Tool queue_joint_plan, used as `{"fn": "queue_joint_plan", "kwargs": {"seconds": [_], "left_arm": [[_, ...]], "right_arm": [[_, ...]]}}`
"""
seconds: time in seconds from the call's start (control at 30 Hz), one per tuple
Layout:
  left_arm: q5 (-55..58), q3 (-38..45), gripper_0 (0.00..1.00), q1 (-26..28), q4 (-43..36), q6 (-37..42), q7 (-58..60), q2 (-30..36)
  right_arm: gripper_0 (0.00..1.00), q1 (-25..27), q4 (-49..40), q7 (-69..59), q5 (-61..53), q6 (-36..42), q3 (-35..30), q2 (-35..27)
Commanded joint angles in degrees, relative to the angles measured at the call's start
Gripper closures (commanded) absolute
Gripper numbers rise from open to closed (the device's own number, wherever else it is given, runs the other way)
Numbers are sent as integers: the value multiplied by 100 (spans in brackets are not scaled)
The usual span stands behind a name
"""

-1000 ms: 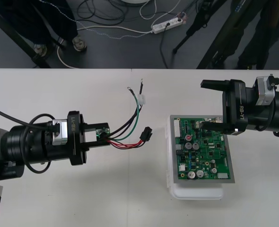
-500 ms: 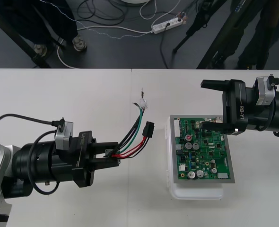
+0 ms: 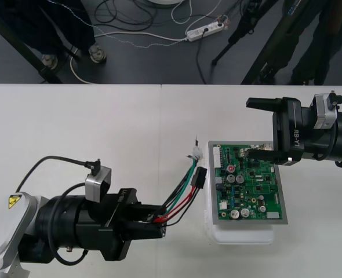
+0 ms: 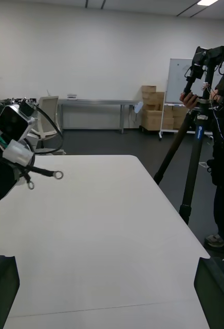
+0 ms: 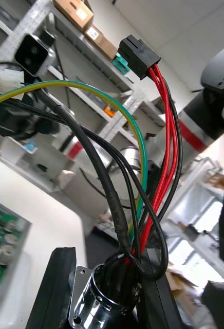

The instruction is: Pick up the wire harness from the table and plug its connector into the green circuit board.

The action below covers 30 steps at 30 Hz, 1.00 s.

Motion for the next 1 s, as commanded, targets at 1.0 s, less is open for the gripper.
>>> {"fn": "queue_joint_plan", "kwargs": {"seconds": [1.0], "left_arm": [[273, -1180, 100, -647, -221, -221, 3407, 755]], "right_arm": [[0, -151, -88, -75, -100, -41, -57, -174]]}}
